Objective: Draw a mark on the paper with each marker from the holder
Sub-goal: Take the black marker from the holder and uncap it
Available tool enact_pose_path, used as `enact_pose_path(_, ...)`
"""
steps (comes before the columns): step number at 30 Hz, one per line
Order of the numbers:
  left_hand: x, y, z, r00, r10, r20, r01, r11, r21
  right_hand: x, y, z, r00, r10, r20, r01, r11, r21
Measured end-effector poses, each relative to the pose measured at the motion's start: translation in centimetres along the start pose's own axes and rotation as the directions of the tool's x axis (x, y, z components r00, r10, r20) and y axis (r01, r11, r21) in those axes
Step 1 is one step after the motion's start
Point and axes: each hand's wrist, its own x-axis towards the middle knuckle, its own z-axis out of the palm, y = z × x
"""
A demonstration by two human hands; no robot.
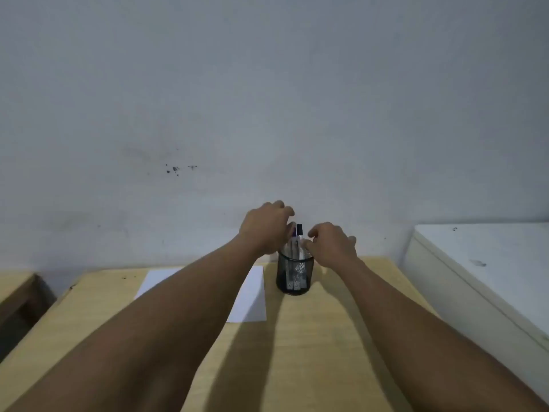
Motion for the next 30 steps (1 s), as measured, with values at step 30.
enact_pose_path(30,-5.6,-3.7,-12.7,0.864,-0.492,-0.108,0.379,0.776,-0.505,-6.5,-8.4,-7.9,0.97,-0.209,0.12,0.053,0.67,0.741)
